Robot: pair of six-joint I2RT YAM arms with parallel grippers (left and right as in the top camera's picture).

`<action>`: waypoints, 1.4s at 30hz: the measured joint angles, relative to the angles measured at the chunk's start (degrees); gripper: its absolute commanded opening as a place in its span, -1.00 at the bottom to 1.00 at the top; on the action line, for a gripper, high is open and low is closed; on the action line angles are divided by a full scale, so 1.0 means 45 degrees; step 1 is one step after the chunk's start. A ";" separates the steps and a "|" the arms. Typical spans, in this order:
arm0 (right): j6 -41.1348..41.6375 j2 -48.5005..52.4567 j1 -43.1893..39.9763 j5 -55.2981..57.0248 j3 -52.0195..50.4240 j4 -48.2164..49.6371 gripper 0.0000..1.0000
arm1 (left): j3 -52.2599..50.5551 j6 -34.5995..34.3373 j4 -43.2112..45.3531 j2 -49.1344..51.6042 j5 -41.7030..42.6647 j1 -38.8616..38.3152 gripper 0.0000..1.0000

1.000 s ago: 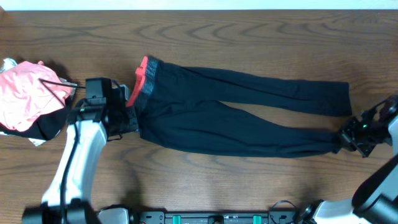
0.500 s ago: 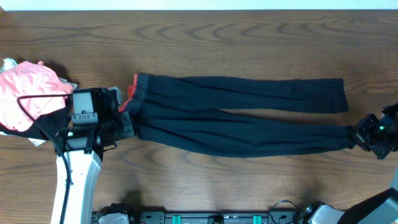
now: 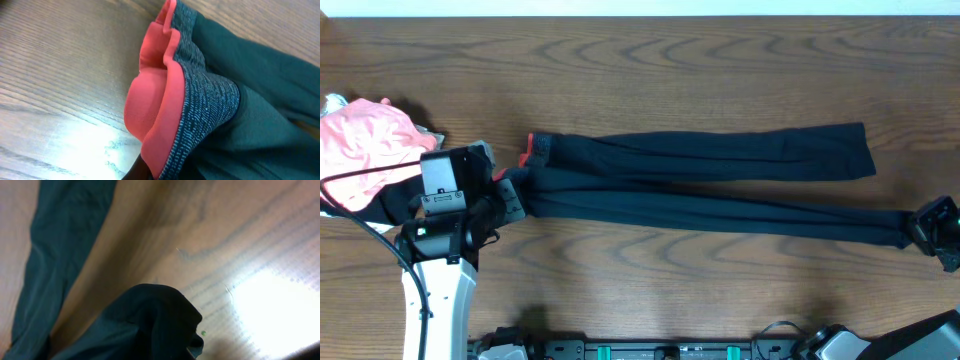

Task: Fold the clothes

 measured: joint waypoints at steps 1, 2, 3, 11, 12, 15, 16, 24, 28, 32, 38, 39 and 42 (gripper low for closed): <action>-0.0005 0.0000 0.0000 -0.0136 0.0000 0.0160 -0.97 | 0.0000 -0.0029 0.0092 0.0000 -0.0029 0.0005 -0.86; -0.0005 0.0000 0.0000 -0.0262 0.0000 0.0316 -0.97 | 0.0000 -0.0044 0.0238 0.0000 -0.0039 0.0010 -0.86; 0.0000 0.0000 0.0000 -0.0403 0.0000 0.0491 -0.98 | 0.0000 -0.0049 0.0393 0.0000 -0.0063 0.0005 -0.85; 0.0000 0.0000 0.0617 -0.1287 0.0000 0.2259 -0.97 | 0.0000 -0.0053 0.1685 0.0034 -0.0126 0.0005 -0.79; -0.0005 0.0000 0.0777 -0.1316 0.0000 0.2477 -0.97 | 0.0000 -0.0053 0.1768 0.0078 -0.0136 0.0005 -0.79; 0.0000 0.0000 0.1477 -0.1370 0.0000 0.3322 -0.92 | 0.0000 -0.0053 0.2074 0.0476 -0.0185 0.0010 -0.79; -0.0005 0.0005 0.1753 -0.1341 0.0000 0.3648 -0.91 | 0.0000 -0.0053 0.2191 0.0699 -0.0209 0.0010 -0.79; 0.0005 0.0461 0.3507 -0.0539 0.0005 0.5785 -0.83 | -0.0010 -0.0058 0.4235 0.2856 -0.0262 0.0024 -0.79; 0.0073 0.1613 0.3837 -0.0228 0.0010 0.6669 -0.67 | -0.0010 -0.0058 0.5600 0.3808 -0.0257 0.0039 -0.77; 0.0155 0.2934 0.3861 0.0073 0.0010 0.7252 -0.67 | -0.0010 -0.0053 0.6295 0.4575 -0.0311 0.0053 -0.78; 0.0248 0.4163 0.3861 0.0146 0.0010 0.7451 -0.65 | -0.0010 -0.0053 0.6353 0.5527 -0.0505 0.0087 -0.78; 0.0257 0.4216 0.3861 0.0146 0.0010 0.7456 -0.64 | -0.0010 -0.0058 0.6377 0.5620 -0.0515 0.0087 -0.77; 0.0296 0.4226 0.3861 0.0141 0.0010 0.7422 -0.55 | -0.0010 -0.0058 0.6416 0.5746 -0.0554 0.0087 -0.77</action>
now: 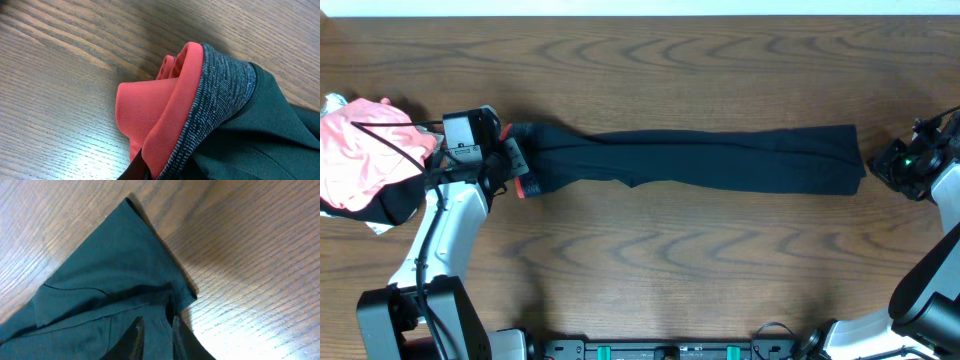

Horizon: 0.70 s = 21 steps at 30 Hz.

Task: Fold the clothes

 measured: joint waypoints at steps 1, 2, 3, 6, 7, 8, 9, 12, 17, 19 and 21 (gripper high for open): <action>0.0024 0.0000 0.0000 -0.0005 0.0000 -0.0083 -0.49 | 0.0000 0.0000 0.0000 0.0000 0.0000 0.0000 -0.78; 0.0019 0.0000 0.0000 -0.0005 0.0000 -0.0257 -0.49 | 0.0000 0.0000 0.0005 0.0000 0.0000 0.0000 -0.77; -0.0005 0.0000 0.0000 0.0000 0.0000 -0.0437 -0.48 | 0.0000 0.0000 0.0010 -0.0005 0.0000 0.0000 -0.77; -0.0078 0.0000 0.0000 0.0000 0.0000 -0.0738 -0.51 | 0.0000 0.0000 0.0015 -0.0005 0.0000 0.0000 -0.77; -0.0141 0.0000 0.0000 0.0005 0.0000 -0.0797 -0.50 | 0.0000 0.0000 0.0010 0.0000 0.0000 0.0000 -0.77; -0.0238 0.0000 0.0000 0.0000 0.0000 -0.0899 -0.51 | 0.0000 0.0000 0.0010 0.0000 0.0000 0.0000 -0.77; -0.0330 0.0000 0.0000 0.0005 0.0000 -0.1049 -0.50 | 0.0000 0.0000 0.0000 0.0000 0.0000 0.0000 -0.77; -0.0505 0.0015 0.0000 0.0136 0.0000 -0.1719 -0.42 | 0.0000 0.0000 -0.0092 0.0000 0.0000 0.0000 -0.77; -0.0680 0.0636 0.0000 0.0374 0.0000 -0.1389 -0.32 | 0.0000 0.0000 -0.0155 0.0000 -0.0034 0.0000 -0.77; -0.0690 0.1035 0.0000 0.0379 0.0000 -0.1234 -0.31 | 0.0000 0.0000 -0.0165 0.0000 -0.0034 0.0000 -0.78; -0.0690 0.1472 0.0000 0.0340 0.0000 -0.1103 -0.29 | 0.0000 0.0000 -0.0199 0.0000 -0.0034 0.0000 -0.77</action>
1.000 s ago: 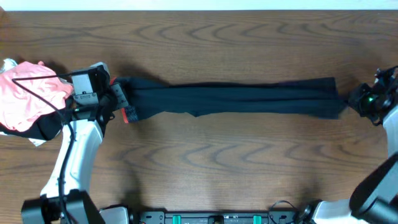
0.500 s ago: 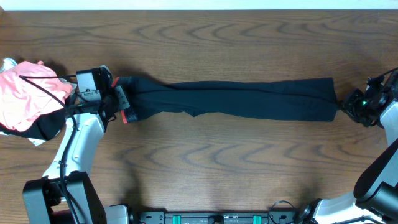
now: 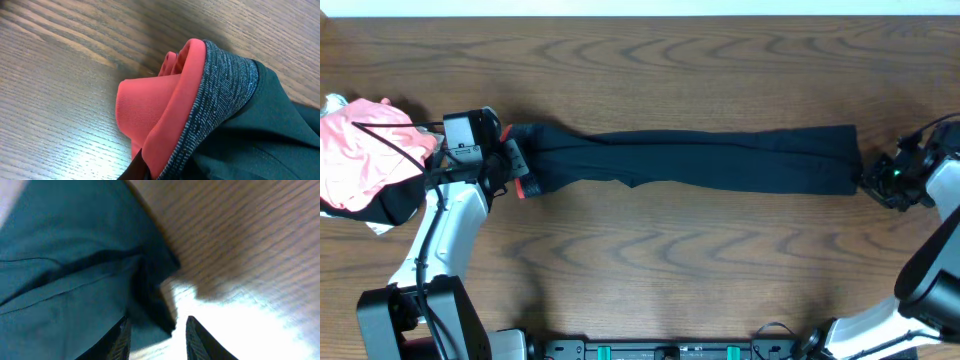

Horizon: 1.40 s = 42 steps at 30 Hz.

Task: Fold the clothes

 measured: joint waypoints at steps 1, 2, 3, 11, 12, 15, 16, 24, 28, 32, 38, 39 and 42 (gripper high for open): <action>0.0000 0.0228 0.0000 -0.0058 0.0000 0.0097 -0.29 | 0.0000 0.0000 0.0000 0.0000 0.0000 0.0000 -0.77; 0.0000 0.0466 0.0000 -0.0155 0.0000 0.0204 -0.28 | 0.0000 0.0000 0.0000 -0.0005 0.0000 0.0000 -0.77; -0.0010 0.0573 -0.0010 -0.0389 0.0068 0.0238 -0.28 | 0.0000 0.0000 0.0000 0.0000 0.0000 0.0000 -0.77; -0.0126 0.0986 -0.0005 -0.1443 0.0223 0.0525 -0.82 | 0.0000 -0.0010 -0.0005 -0.0005 0.0000 0.0000 -0.77; -0.0141 0.1035 -0.0005 -0.1579 0.0223 0.0515 -0.97 | 0.0000 -0.0010 -0.0010 0.0000 0.0000 0.0000 -0.77; -0.0102 0.1103 -0.0005 -0.1855 0.0219 0.0447 -0.97 | 0.0000 -0.0015 -0.0010 0.0000 0.0000 0.0000 -0.77; -0.0102 0.1122 -0.0005 -0.1982 0.0219 0.0389 -0.97 | 0.0000 -0.0015 -0.0005 -0.0005 0.0000 0.0000 -0.77; -0.0097 0.1030 -0.0005 -0.2361 0.0427 -0.0724 -0.98 | 0.0000 -0.0029 -0.0019 0.0000 -0.0005 0.0000 -0.77; -0.0097 0.0321 0.0000 -0.2346 0.0913 -0.0976 -0.98 | 0.0000 -0.0029 -0.0024 -0.0005 -0.0005 0.0000 -0.77; -0.0092 -0.0865 0.0000 -0.2297 0.1676 -0.0967 -0.97 | 0.0000 -0.0029 -0.0029 0.0000 0.0000 0.0000 -0.76; -0.0092 -0.1457 0.0000 -0.2210 0.2215 -0.0903 -0.98 | 0.0000 -0.0029 -0.0029 -0.0005 0.0000 0.0000 -0.76; -0.0092 -0.1452 0.0000 -0.2132 0.2210 -0.0874 -0.98 | 0.0000 -0.0034 -0.0029 -0.0005 0.0000 0.0000 -0.76; -0.0092 -0.1452 0.0000 -0.1957 0.2210 -0.0340 -0.97 | 0.0000 -0.0029 -0.0034 0.0000 0.0005 0.0000 -0.76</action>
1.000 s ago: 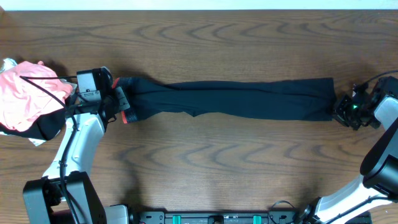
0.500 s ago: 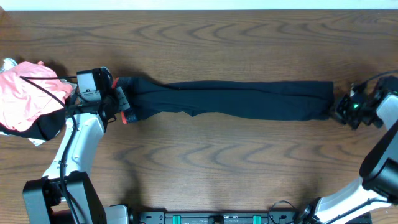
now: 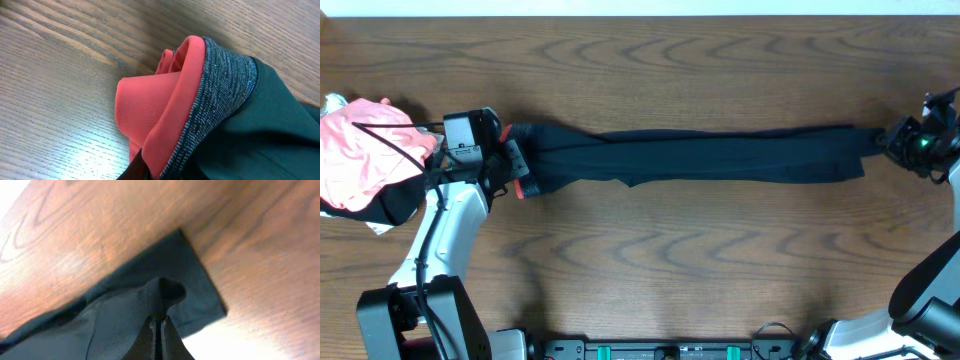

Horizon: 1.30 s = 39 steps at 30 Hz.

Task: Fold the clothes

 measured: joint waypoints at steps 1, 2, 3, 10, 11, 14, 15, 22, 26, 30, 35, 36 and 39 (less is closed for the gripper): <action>0.0005 0.0000 0.0000 0.0044 0.0000 0.0223 -0.97 | 0.0000 0.0000 0.0000 0.0000 0.0000 0.0000 -0.76; 0.0000 0.0000 0.0000 0.0097 0.0000 0.0495 -0.97 | 0.0000 0.0000 -0.0005 -0.0005 0.0000 0.0000 -0.76; 0.0010 0.0000 0.0005 0.0126 0.0000 0.0733 -0.97 | 0.0000 0.0000 -0.0005 0.0000 0.0005 0.0000 -0.76; 0.0010 0.0131 0.0350 0.0466 0.0000 0.1729 -0.97 | 0.0000 0.0000 -0.0005 -0.0005 0.0039 0.0000 -0.75; 0.0010 0.0253 0.0457 0.0563 0.0005 0.1729 -0.97 | 0.0000 -0.0005 -0.0005 0.0000 0.0039 0.0000 -0.75; 0.0010 0.0787 0.0675 0.0957 0.0005 0.1719 -0.97 | 0.0000 -0.0005 -0.0005 0.0000 0.0039 0.0000 -0.75; 0.0010 0.1035 0.0729 0.1098 0.0005 0.1719 -0.97 | 0.0000 -0.0005 -0.0010 -0.0005 0.0039 0.0000 -0.74; 0.0019 0.2633 0.0772 0.2171 0.0000 0.1384 -0.70 | 0.0000 -0.0015 -0.0112 0.0000 -0.0005 0.0000 -0.41; 0.0010 0.2827 0.0748 0.2662 0.0000 0.1127 -0.69 | 0.0000 0.0019 -0.0170 0.0000 -0.0010 0.0010 -0.02; 0.0019 0.2827 0.0607 0.2885 0.0005 0.0879 -0.56 | 0.0000 -0.0015 -0.0155 -0.0005 -0.0015 0.0010 0.02; 0.0010 0.2827 0.0228 0.3050 0.0005 0.0447 -0.59 | 0.0000 -0.0010 0.0044 -0.0005 -0.0631 0.0010 0.02; 0.0010 0.2827 0.0170 0.3060 0.0005 0.0423 -0.60 | 0.0000 -0.0010 0.0121 0.0000 -0.0777 0.0010 0.02; 0.0005 0.2798 0.0102 0.3036 0.0005 0.0359 -0.61 | 0.0000 -0.0019 0.0471 -0.0005 -0.1030 0.0010 -0.10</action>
